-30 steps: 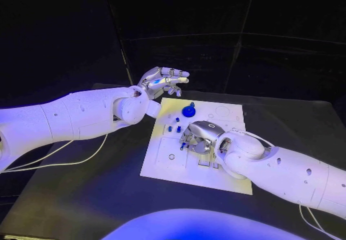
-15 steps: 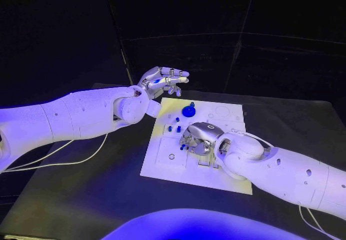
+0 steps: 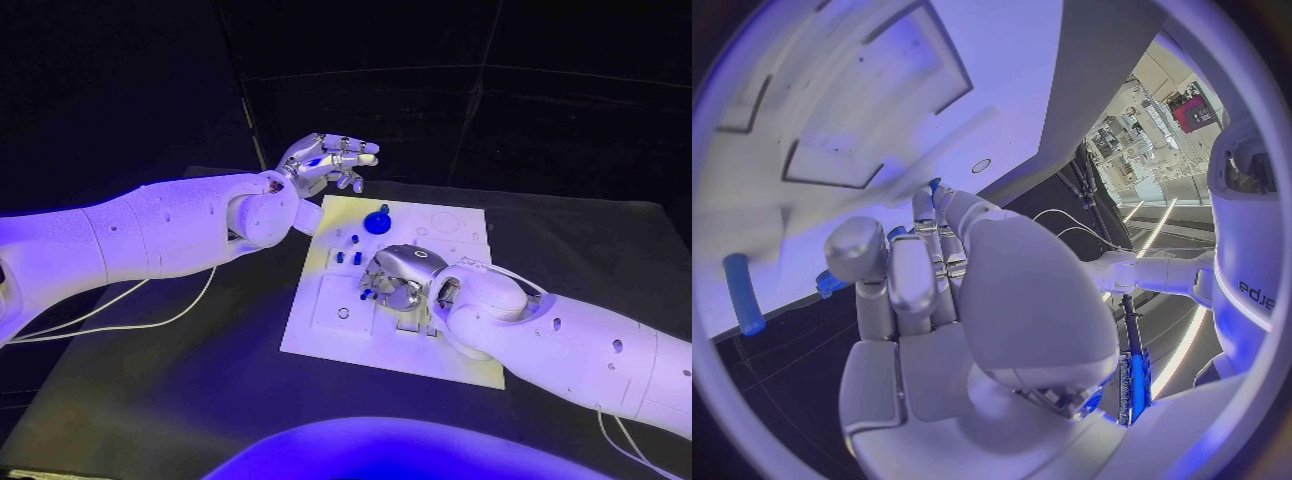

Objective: Assemble the parts on the task board

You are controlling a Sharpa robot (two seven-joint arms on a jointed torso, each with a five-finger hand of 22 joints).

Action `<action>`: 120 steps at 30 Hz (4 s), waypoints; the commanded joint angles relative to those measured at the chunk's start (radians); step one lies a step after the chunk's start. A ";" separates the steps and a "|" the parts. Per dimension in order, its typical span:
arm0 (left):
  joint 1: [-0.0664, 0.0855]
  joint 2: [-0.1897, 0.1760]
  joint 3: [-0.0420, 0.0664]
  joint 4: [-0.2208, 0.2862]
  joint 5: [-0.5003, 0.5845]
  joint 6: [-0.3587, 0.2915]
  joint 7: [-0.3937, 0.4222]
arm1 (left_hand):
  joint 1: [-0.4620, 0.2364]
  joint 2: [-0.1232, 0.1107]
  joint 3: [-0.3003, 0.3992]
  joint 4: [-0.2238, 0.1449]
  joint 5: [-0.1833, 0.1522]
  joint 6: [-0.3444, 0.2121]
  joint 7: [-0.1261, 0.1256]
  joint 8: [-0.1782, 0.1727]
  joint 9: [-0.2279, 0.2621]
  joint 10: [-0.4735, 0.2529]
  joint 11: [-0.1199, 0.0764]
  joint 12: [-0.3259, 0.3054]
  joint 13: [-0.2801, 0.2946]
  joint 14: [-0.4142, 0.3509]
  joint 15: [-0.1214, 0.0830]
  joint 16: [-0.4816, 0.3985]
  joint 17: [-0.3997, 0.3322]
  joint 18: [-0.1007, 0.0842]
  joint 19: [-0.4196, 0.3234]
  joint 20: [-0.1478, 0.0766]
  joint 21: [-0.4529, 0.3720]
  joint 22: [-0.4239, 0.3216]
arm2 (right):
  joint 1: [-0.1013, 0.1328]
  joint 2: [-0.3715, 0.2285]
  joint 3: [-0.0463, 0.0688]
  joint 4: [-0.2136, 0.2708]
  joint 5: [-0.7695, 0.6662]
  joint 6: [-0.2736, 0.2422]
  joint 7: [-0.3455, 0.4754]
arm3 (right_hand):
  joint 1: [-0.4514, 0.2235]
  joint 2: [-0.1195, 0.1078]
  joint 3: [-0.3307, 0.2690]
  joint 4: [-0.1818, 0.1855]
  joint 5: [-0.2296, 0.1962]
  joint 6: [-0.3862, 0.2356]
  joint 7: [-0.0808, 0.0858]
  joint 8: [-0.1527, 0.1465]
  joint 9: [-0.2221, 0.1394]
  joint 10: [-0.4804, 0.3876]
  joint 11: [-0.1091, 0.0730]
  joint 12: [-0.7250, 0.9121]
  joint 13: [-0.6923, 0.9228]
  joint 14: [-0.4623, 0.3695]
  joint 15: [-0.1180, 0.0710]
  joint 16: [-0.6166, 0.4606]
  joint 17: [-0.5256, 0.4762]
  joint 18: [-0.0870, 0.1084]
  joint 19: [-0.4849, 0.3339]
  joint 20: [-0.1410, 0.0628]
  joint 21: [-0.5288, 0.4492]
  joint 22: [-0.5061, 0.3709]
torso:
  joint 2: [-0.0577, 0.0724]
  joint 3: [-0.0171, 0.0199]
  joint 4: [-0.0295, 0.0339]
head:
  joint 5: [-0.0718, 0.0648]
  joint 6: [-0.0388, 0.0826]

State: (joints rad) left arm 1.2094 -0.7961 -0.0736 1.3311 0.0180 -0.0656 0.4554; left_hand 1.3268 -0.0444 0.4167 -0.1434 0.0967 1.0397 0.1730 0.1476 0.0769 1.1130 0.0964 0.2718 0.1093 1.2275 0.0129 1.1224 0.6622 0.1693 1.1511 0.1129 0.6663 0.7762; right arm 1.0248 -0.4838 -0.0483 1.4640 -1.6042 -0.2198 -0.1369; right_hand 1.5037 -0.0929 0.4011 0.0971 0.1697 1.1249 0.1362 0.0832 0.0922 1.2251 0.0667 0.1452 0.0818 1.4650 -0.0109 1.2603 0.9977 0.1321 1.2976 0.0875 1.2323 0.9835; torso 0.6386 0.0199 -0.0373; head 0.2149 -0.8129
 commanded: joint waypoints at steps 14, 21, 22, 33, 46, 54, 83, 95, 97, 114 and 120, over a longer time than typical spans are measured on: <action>0.002 0.000 0.001 0.000 -0.002 0.012 -0.001 | 0.001 0.006 -0.005 -0.002 0.006 -0.007 0.001 0.007 -0.002 -0.008 0.002 0.005 0.002 -0.007 0.002 -0.007 -0.004 0.013 -0.009 0.001 -0.007 -0.002 | 0.001 0.002 -0.039 0.011 -0.094 0.046 -0.082 | -0.050 -0.011 -0.010 -0.001 -0.010 -0.023 0.014 -0.010 -0.004 -0.023 0.010 -0.015 0.000 0.016 0.001 0.006 -0.006 -0.011 -0.015 0.006 -0.013 -0.018 | -0.001 0.0008 -0.0007 | 0.004 0.000; 0.002 0.002 0.001 0.000 -0.002 0.013 -0.001 | 0.001 0.006 -0.005 -0.002 0.006 -0.007 0.001 0.007 -0.002 -0.008 0.002 0.005 0.002 -0.007 0.002 -0.007 -0.004 0.013 -0.009 0.001 -0.007 -0.002 | 0.001 0.005 -0.040 0.013 -0.079 0.039 -0.072 | -0.068 -0.021 -0.017 0.004 -0.007 -0.054 0.025 -0.021 -0.011 -0.053 0.019 -0.030 -0.005 0.014 0.010 0.005 -0.010 -0.009 -0.022 0.011 -0.022 -0.031 | -0.001 -0.0003 0.0007 | 0.002 0.001; 0.002 0.001 0.001 0.000 -0.002 0.013 -0.001 | 0.001 0.006 -0.005 -0.002 0.006 -0.007 0.001 0.007 -0.002 -0.008 0.002 0.005 0.002 -0.007 0.002 -0.007 -0.004 0.013 -0.009 0.001 -0.007 -0.002 | 0.001 0.005 -0.040 0.013 -0.077 0.034 -0.072 | -0.073 -0.023 -0.018 0.005 -0.006 -0.069 0.031 -0.023 -0.014 -0.067 0.024 -0.037 -0.008 0.013 0.014 0.003 -0.013 -0.009 -0.026 0.013 -0.027 -0.037 | -0.001 -0.0003 0.0007 | 0.002 0.001; 0.002 0.000 0.001 0.001 -0.002 0.016 -0.004 | 0.001 0.006 -0.005 -0.002 0.006 -0.007 0.001 0.007 -0.002 -0.008 0.002 0.005 0.002 -0.007 0.002 -0.007 -0.004 0.013 -0.009 0.001 -0.007 -0.002 | 0.001 -0.003 -0.041 0.014 -0.068 -0.058 -0.067 | -0.088 -0.044 -0.053 -0.003 -0.016 -0.215 0.048 -0.019 -0.025 -0.215 0.056 -0.061 -0.015 -0.022 0.039 -0.054 -0.107 0.018 -0.105 0.041 -0.128 -0.179 | 0.001 0.0000 0.0002 | 0.001 0.004; 0.002 -0.004 0.001 0.001 -0.002 0.020 -0.006 | 0.001 0.006 -0.005 -0.002 0.006 -0.007 0.001 0.007 -0.002 -0.008 0.002 0.005 0.002 -0.007 0.002 -0.007 -0.004 0.013 -0.009 0.001 -0.007 -0.002 | 0.001 -0.086 -0.039 0.111 -0.068 -0.140 -0.051 | -0.088 -0.034 -0.067 -0.008 0.001 -0.188 0.047 -0.006 -0.018 -0.212 0.053 -0.020 -0.008 -0.012 0.036 -0.043 -0.095 0.015 -0.089 0.039 -0.121 -0.167 | -0.002 0.0000 -0.0018 | -0.010 0.014; 0.002 -0.004 0.001 -0.002 -0.002 0.022 -0.007 | 0.001 0.006 -0.005 -0.002 0.006 -0.007 0.001 0.007 -0.002 -0.008 0.002 0.005 0.002 -0.007 0.002 -0.007 -0.004 0.013 -0.009 0.001 -0.007 -0.002 | 0.032 -0.163 0.006 0.165 -0.054 -0.162 -0.091 | -0.101 -0.043 -0.085 -0.003 0.002 -0.188 0.044 -0.010 -0.019 -0.216 0.050 -0.002 -0.008 -0.011 0.035 -0.043 -0.097 0.016 -0.088 0.038 -0.125 -0.174 | -0.004 0.0001 -0.0035 | -0.030 0.034; 0.002 0.003 0.000 -0.006 -0.002 0.028 -0.012 | 0.000 0.008 -0.005 -0.001 0.007 -0.008 0.000 0.008 -0.002 -0.010 0.002 0.008 0.002 -0.009 0.003 -0.009 -0.008 0.013 -0.009 0.002 -0.008 -0.003 | 0.112 -0.249 0.032 0.106 0.017 0.110 -0.124 | -0.093 -0.041 -0.227 0.011 0.048 -0.210 0.037 -0.010 -0.018 -0.274 0.043 0.086 -0.009 -0.013 0.028 -0.062 -0.132 0.015 -0.074 0.030 -0.141 -0.188 | -0.001 -0.0001 -0.0009 | -0.051 0.044; 0.002 0.004 0.000 -0.007 -0.002 0.030 -0.012 | 0.001 0.008 -0.005 -0.002 0.007 -0.007 0.000 0.009 -0.002 -0.010 0.001 0.009 0.003 -0.009 0.002 -0.009 -0.009 0.013 -0.010 0.002 -0.009 -0.003 | 0.111 -0.208 0.032 0.066 0.014 0.152 -0.111 | -0.061 0.007 -0.211 0.014 0.042 -0.168 0.026 0.000 -0.013 -0.196 0.030 0.124 -0.012 -0.001 0.017 -0.046 -0.106 0.006 -0.042 0.023 -0.105 -0.138 | -0.002 0.0001 -0.0014 | -0.049 0.039; 0.002 0.005 0.000 -0.007 -0.002 0.031 -0.012 | 0.001 0.008 -0.005 -0.002 0.007 -0.007 0.000 0.009 -0.002 -0.010 0.001 0.009 0.003 -0.009 0.002 -0.009 -0.009 0.013 -0.010 0.002 -0.009 -0.003 | 0.111 -0.199 0.031 0.057 0.013 0.158 -0.111 | -0.053 0.016 -0.197 0.015 0.041 -0.150 0.026 0.006 -0.011 -0.171 0.026 0.124 -0.014 0.002 0.015 -0.038 -0.096 0.004 -0.035 0.021 -0.096 -0.125 | -0.002 0.0001 -0.0015 | -0.049 0.038; 0.002 0.005 0.001 -0.007 -0.002 0.033 -0.014 | 0.001 0.008 -0.005 -0.002 0.007 -0.007 0.000 0.009 -0.002 -0.010 0.001 0.009 0.003 -0.009 0.002 -0.009 -0.009 0.013 -0.010 0.002 -0.009 -0.003 | 0.110 -0.172 0.029 0.018 -0.016 0.168 -0.119 | -0.028 0.028 -0.132 0.012 0.039 -0.099 0.024 0.012 -0.010 -0.104 0.018 0.094 -0.016 0.008 0.008 -0.017 -0.070 -0.002 -0.019 0.013 -0.068 -0.090 | -0.003 -0.0002 -0.0016 | -0.048 0.031; 0.002 0.004 0.001 -0.006 -0.002 0.035 -0.016 | 0.001 0.008 -0.005 -0.002 0.007 -0.007 0.000 0.009 -0.002 -0.010 0.001 0.009 0.003 -0.009 0.002 -0.009 -0.009 0.013 -0.010 0.002 -0.009 -0.003 | 0.109 -0.169 0.028 0.011 -0.030 0.180 -0.123 | -0.023 0.023 -0.119 0.006 0.038 -0.092 0.022 0.012 -0.011 -0.095 0.016 0.086 -0.016 0.008 0.007 -0.014 -0.067 -0.003 -0.019 0.012 -0.065 -0.087 | -0.003 0.0001 -0.0021 | -0.047 0.030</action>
State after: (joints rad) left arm 1.2093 -0.7926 -0.0740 1.3236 0.0169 -0.0446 0.4384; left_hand 1.3268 -0.0444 0.4167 -0.1434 0.1008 1.0397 0.1729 0.1512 0.0765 1.1094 0.1000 0.2780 0.1105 1.2240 0.0165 1.1181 0.6549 0.1691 1.1476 0.1163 0.6624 0.7749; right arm 1.1327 -0.6542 -0.0203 1.4754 -1.6117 -0.0588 -0.2572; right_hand 1.4662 -0.0682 0.2787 0.1043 0.2108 1.0238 0.1593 0.0890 0.0811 1.1223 0.0839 0.2349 0.0670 1.4687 0.0033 1.2410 0.9291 0.1322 1.2710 0.0999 1.1610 0.8951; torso 0.6361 0.0199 -0.0390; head 0.1675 -0.7823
